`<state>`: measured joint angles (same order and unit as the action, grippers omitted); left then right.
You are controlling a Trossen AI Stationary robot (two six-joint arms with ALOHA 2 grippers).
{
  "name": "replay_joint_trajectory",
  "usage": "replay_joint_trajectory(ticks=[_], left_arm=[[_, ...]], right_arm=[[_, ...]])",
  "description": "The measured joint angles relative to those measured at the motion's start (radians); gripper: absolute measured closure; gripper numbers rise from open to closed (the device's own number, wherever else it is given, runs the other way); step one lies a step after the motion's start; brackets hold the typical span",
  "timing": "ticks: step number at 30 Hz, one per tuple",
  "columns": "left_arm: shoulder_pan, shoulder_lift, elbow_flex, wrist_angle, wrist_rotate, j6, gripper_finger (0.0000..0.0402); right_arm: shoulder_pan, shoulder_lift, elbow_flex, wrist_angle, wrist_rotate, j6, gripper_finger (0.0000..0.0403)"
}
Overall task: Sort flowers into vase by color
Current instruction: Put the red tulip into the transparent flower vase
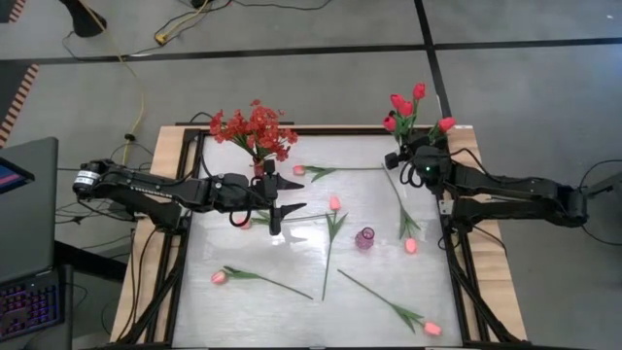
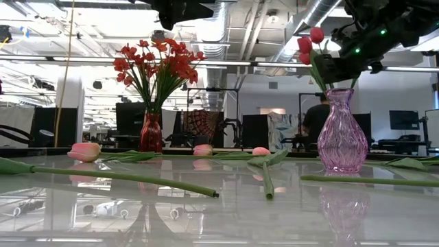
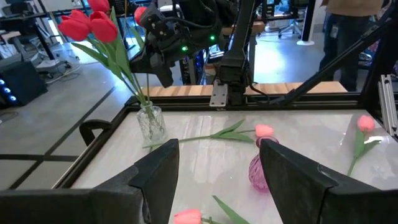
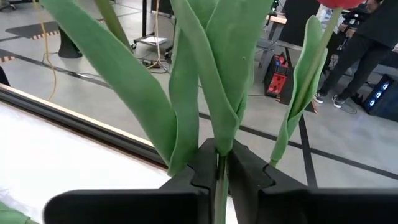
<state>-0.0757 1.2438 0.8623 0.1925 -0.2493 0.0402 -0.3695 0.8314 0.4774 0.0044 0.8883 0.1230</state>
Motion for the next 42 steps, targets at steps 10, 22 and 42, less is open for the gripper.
replay_joint_trajectory(ticks=[10,22,42], left_arm=[[0.0,0.0,0.0,0.0,0.0,0.004,0.0189],[0.0,0.0,0.0,-0.001,-0.001,0.016,0.0189],[0.0,0.0,0.0,-0.001,0.008,0.008,0.0189]], right_arm=[[0.002,0.0,0.002,-0.007,0.0,-0.025,0.0248],[0.002,0.0,0.183,-0.369,-0.159,0.041,0.0175],[0.0,0.0,0.337,-0.74,-0.338,0.038,0.0177]])
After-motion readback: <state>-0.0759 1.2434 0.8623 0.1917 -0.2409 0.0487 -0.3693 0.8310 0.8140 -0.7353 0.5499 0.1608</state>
